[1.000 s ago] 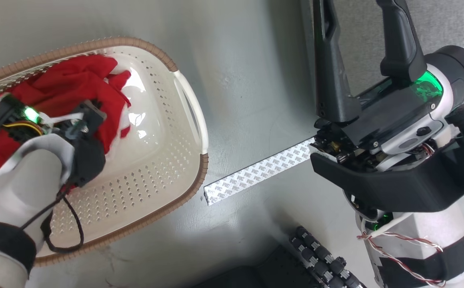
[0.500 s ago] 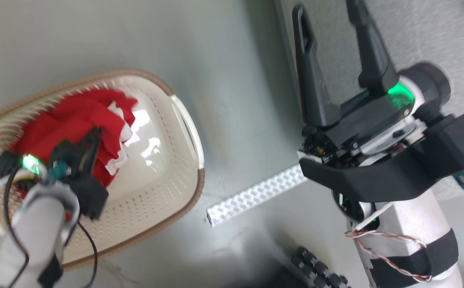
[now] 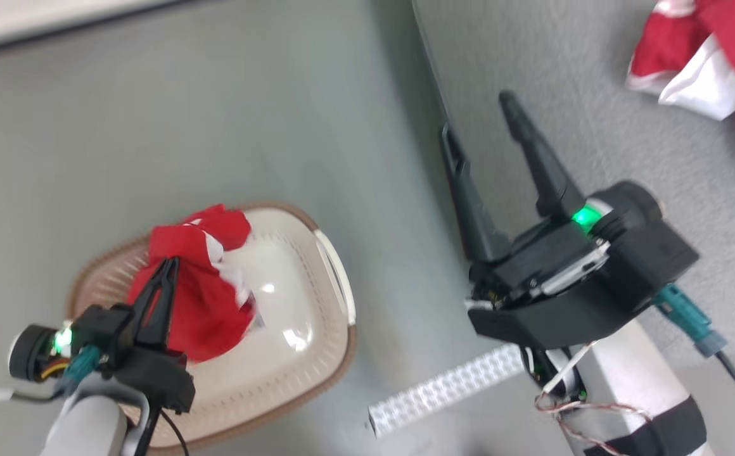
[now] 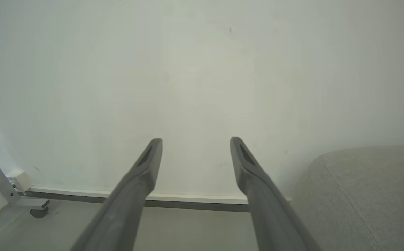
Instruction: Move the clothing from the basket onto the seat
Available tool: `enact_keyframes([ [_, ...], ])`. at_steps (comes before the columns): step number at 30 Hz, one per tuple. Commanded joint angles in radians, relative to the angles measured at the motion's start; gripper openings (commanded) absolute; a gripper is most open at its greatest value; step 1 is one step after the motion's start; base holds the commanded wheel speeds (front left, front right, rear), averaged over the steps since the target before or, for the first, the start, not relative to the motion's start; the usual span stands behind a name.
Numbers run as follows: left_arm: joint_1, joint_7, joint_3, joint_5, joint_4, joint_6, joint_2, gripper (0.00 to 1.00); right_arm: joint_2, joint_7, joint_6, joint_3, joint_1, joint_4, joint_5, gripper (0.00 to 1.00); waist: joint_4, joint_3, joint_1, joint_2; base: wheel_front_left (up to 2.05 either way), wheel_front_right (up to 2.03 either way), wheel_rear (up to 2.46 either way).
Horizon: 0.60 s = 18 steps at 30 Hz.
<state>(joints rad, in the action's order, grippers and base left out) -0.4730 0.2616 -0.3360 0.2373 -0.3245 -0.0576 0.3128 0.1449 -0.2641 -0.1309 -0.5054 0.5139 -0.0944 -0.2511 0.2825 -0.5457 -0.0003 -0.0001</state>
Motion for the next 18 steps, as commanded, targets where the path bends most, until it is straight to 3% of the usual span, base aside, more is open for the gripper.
enact_keyframes([
  [1,0.025,0.004,0.005,-0.003,0.006,-0.003,-0.003,0.0,0.01,-0.001,0.0,-0.004,-0.02,0.006,-0.013,1.0,-0.058,0.138,0.0003,0.0001,0.0,0.0,0.0],
  [18,0.135,0.004,0.154,-0.055,0.241,0.065,-0.104,0.0,0.085,-0.001,0.0,-0.13,-0.2,0.147,-0.095,1.0,-0.087,0.403,0.0003,0.0001,0.0,0.0,0.0],
])
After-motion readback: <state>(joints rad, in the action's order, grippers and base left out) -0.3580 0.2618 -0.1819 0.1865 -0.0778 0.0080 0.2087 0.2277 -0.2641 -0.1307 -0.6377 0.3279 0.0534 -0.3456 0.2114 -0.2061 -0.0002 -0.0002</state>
